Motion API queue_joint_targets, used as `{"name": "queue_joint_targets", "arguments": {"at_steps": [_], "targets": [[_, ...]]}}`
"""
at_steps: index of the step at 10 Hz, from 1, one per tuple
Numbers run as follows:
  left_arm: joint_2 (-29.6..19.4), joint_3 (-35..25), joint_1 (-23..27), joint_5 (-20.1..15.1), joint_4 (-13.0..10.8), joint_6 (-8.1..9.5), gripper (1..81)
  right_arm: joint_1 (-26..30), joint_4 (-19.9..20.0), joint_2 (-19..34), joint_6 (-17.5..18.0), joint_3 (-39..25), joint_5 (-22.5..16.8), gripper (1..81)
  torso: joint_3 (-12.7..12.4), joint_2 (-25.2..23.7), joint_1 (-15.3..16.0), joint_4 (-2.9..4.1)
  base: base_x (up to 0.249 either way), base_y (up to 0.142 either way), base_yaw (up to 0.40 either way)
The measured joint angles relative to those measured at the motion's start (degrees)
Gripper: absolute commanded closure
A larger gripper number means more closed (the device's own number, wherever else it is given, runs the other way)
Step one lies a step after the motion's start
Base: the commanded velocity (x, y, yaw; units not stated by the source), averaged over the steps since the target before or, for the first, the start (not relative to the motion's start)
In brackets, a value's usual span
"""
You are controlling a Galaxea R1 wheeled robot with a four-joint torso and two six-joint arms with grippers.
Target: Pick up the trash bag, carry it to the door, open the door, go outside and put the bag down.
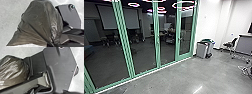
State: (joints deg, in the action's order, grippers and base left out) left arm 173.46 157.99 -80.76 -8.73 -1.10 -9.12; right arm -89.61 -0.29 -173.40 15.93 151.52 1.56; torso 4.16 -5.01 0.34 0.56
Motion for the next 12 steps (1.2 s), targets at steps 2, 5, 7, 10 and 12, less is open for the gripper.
{"name": "queue_joint_targets", "arguments": {"at_steps": [2,5,7,10,12], "targets": [[-0.11,0.02,0.15,0.13,0.02,0.0,81.1,0.09,0.0,0.13,-0.01,0.02,0.11,1.0,0.0,0.0,0.02,0.0,0.139,-0.064,0.0],[0.02,-0.02,0.0,0.09,0.0,0.0,81.1,-0.05,0.0,0.11,-0.04,0.02,0.11,1.0,0.0,0.0,0.0,0.0,0.143,-0.064,0.0],[0.02,-0.02,0.0,0.02,0.0,0.0,81.1,-0.05,0.0,0.11,-0.01,0.02,0.11,1.0,0.0,0.0,0.0,0.0,0.151,-0.065,0.0],[0.02,-0.02,0.0,0.05,0.0,-0.02,81.1,-0.07,0.0,0.09,-0.01,0.02,0.11,1.0,0.0,0.0,0.0,0.0,0.163,-0.065,0.0],[0.02,-0.02,0.0,0.05,0.0,0.0,81.1,-0.05,-0.01,0.09,-0.01,0.02,0.11,1.0,0.0,0.0,0.0,0.0,0.169,-0.065,0.0]]}}
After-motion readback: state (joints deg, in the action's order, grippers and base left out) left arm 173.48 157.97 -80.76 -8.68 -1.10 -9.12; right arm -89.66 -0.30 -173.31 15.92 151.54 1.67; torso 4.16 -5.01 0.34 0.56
